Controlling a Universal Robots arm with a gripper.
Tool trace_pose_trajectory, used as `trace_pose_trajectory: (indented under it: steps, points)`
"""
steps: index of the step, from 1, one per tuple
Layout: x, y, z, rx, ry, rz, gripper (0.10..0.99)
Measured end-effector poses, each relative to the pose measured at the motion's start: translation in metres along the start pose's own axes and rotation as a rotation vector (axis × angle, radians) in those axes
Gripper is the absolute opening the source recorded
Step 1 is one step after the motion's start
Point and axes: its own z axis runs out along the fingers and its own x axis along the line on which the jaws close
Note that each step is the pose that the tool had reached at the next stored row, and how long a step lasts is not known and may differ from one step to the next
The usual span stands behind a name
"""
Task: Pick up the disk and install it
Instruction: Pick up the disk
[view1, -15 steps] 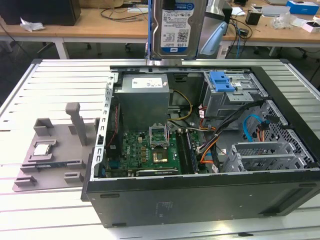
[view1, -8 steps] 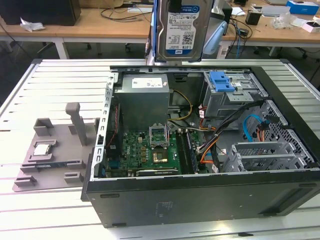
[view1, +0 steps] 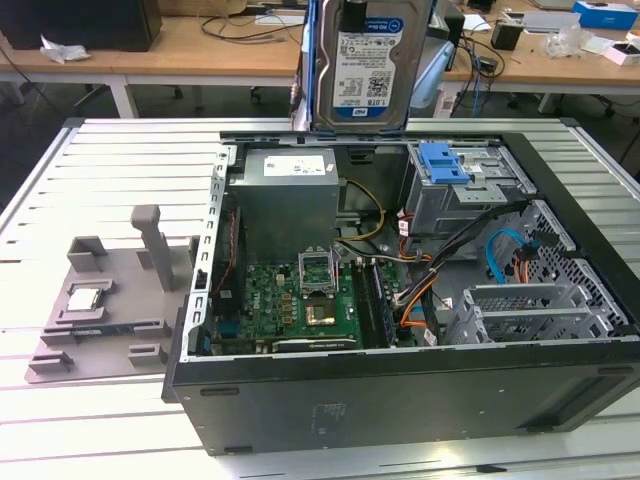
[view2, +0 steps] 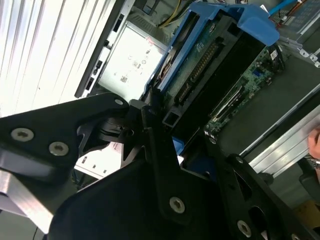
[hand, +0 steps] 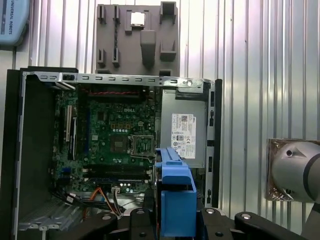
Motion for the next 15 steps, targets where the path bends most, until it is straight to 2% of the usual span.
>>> trace_pose_trajectory:
  steps: [15]
  points:
    - [0.0195,-0.0004,0.0018,0.0,0.0001,0.0,0.365]
